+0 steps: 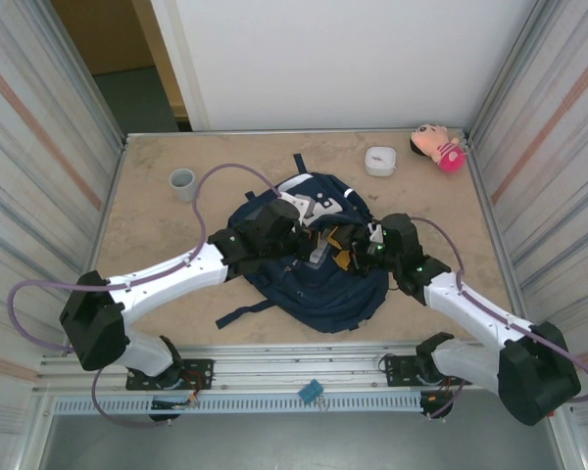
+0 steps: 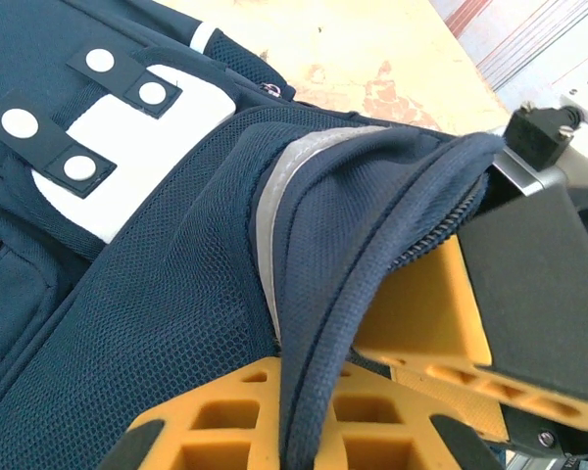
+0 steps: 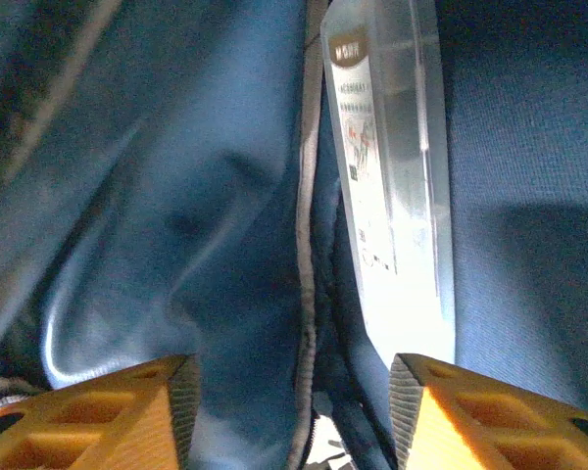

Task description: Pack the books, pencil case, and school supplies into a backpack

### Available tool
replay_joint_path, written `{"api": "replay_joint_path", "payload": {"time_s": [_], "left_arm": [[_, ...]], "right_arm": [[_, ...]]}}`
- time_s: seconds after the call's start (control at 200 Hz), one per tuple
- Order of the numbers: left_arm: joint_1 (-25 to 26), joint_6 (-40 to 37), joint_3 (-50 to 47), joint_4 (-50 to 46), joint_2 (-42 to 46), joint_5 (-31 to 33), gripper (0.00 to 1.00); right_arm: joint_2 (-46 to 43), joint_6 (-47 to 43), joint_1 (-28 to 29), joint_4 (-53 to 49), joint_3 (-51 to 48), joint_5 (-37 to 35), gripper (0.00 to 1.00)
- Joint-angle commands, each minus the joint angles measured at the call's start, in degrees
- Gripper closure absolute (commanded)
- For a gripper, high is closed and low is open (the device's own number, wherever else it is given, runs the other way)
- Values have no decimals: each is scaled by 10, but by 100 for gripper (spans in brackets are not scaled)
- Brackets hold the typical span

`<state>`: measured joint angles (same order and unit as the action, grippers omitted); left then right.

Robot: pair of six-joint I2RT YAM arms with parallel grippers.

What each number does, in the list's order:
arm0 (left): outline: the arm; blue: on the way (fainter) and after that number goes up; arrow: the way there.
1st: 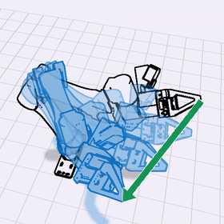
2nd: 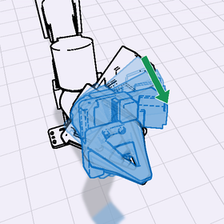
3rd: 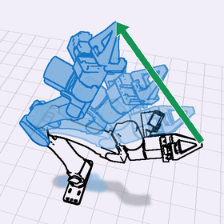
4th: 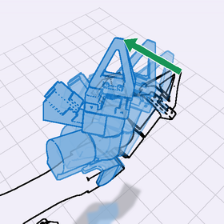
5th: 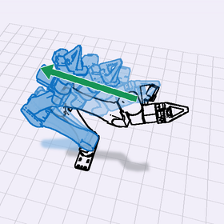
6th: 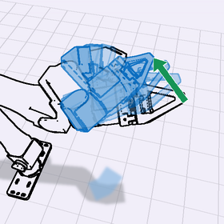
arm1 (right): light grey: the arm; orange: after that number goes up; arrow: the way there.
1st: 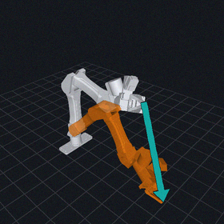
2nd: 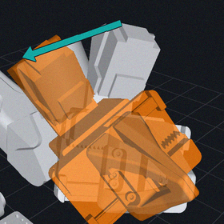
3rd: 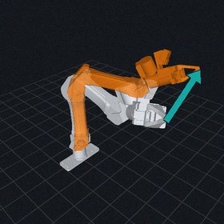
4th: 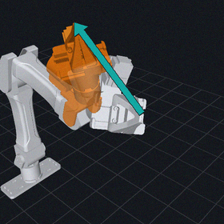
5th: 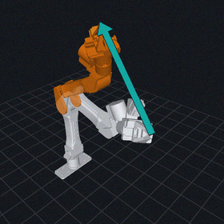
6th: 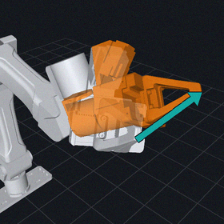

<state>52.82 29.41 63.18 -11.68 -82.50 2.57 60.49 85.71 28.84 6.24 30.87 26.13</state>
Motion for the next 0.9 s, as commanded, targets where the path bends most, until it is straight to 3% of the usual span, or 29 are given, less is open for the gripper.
{"api": "replay_joint_path", "payload": {"time_s": [0.0,0.195,0.506,0.737,0.897], "left_arm": [[-7,4,6,82,30,5,100],[-7,8,9,85,26,-4,100],[-8,12,7,90,26,-9,100],[-7,13,7,96,30,-16,100],[-8,14,5,99,31,-17,100]], "right_arm": [[-32,23,10,2,-29,-29,50],[-48,22,31,1,-31,-36,48],[35,37,80,18,-12,-120,57],[108,40,97,72,13,-127,68],[155,30,99,106,39,-116,71]]}}
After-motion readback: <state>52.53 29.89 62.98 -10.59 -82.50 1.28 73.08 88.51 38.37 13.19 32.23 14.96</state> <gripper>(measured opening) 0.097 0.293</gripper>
